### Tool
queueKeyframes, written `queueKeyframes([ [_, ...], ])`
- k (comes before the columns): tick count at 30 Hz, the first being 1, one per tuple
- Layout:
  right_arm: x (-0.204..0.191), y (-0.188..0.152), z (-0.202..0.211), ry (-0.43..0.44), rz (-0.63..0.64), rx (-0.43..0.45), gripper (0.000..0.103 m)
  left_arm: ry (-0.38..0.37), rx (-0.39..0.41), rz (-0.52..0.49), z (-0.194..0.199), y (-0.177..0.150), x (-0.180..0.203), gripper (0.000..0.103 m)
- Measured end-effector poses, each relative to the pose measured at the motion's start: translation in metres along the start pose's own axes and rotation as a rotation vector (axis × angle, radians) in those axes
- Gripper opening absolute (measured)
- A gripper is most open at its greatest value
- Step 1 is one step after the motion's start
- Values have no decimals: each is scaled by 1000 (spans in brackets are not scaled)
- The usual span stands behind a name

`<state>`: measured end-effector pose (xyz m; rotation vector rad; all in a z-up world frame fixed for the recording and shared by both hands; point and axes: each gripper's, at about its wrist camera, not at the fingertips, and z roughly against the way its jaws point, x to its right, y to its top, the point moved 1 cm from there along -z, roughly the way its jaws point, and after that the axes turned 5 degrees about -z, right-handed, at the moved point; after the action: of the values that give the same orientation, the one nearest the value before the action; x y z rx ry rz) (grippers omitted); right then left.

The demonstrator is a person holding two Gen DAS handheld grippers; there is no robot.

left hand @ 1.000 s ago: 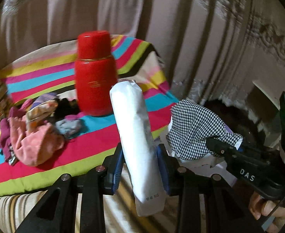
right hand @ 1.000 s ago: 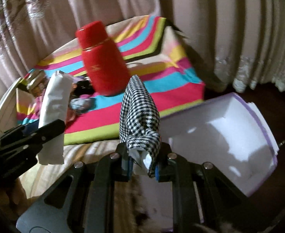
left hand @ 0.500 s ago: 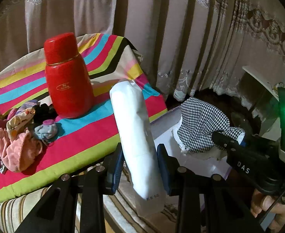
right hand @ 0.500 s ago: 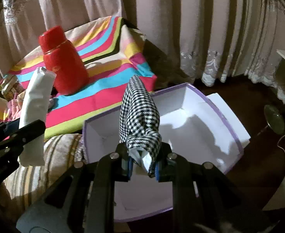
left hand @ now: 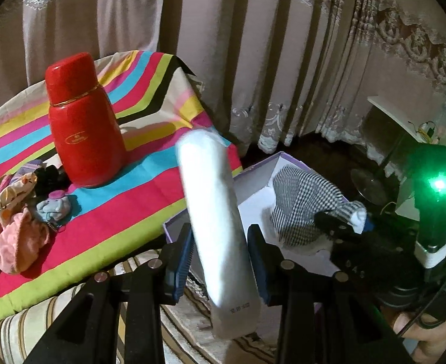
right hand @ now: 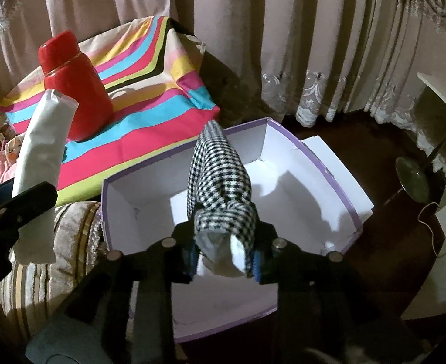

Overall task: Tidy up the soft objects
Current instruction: 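Carry both items to the white box and open both tools inside it, then move both open tools back over the pile of soft items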

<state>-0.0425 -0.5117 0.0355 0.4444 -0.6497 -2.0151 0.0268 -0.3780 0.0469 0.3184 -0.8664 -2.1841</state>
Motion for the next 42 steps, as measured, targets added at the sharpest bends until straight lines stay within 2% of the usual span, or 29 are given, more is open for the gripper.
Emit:
queueKeyframes([
  [2,0,-1,-1,-4,0,-4,40,1,1,-11,1,0,2,41],
  [3,0,-1,-1,-5,1,-5,42,-2,-1,-13,2,0,3,47],
  [4,-1,-1,-1,-7,3,-6,43,-3,3,-11,3,0,2,52],
  [6,-4,-1,0,-12,13,-2,44,0,8,-4,4,0,0,54],
  [18,-58,6,26,-43,105,74,46,47,27,107,25,-7,-55,54],
  [21,-74,5,30,-45,135,86,50,70,33,137,32,-13,-75,54],
  [31,-119,1,35,-28,227,99,53,138,30,239,52,-36,-145,55],
  [35,-135,1,30,-1,241,90,54,167,32,281,60,-47,-174,55],
  [42,-171,6,20,123,240,63,54,214,22,395,77,-78,-240,55],
])
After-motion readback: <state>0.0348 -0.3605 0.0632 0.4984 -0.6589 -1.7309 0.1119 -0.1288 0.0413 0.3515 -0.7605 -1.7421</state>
